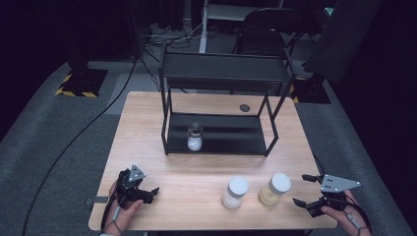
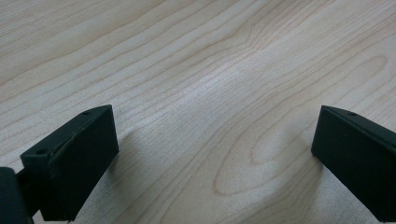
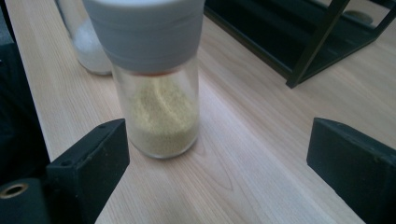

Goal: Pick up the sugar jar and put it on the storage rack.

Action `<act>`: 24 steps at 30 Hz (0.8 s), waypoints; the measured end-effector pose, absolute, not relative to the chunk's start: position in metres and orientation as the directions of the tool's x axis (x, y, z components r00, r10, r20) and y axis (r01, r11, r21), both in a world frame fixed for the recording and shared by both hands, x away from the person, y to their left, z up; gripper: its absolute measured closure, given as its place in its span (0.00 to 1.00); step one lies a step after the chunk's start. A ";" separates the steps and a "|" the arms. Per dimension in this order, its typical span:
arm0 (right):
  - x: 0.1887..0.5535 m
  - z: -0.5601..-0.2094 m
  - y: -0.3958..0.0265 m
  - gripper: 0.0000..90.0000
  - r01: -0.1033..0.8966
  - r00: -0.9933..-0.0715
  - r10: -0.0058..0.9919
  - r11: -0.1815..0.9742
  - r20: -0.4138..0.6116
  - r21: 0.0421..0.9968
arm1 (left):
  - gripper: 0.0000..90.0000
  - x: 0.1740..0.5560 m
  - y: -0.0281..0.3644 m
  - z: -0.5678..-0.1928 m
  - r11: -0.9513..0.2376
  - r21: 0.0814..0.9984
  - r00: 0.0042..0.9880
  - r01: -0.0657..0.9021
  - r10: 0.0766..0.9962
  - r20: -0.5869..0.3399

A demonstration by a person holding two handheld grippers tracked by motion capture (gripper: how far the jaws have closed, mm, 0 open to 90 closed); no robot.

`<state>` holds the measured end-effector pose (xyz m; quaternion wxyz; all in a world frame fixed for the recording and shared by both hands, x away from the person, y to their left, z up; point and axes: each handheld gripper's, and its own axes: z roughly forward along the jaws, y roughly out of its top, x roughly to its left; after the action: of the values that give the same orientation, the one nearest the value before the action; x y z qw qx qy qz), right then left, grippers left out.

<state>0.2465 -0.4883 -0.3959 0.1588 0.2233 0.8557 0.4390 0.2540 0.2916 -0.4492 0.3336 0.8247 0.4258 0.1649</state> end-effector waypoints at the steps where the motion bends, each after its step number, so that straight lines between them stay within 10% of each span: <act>1: 0.244 -0.394 -0.488 0.06 0.238 -0.849 0.523 0.512 -0.080 0.826 | 0.00 0.254 0.292 -0.449 -0.415 0.691 0.583 0.592 0.812 -0.012; 24: 0.222 -0.370 -0.475 0.06 0.166 -0.844 0.531 0.388 -0.073 0.907 | 0.00 0.254 0.292 -0.449 -0.414 0.691 0.583 0.593 0.813 -0.013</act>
<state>0.2216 -0.4754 -0.3700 0.1789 0.2141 0.8136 0.5101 0.2540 0.2916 -0.4492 0.3337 0.8246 0.4260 0.1648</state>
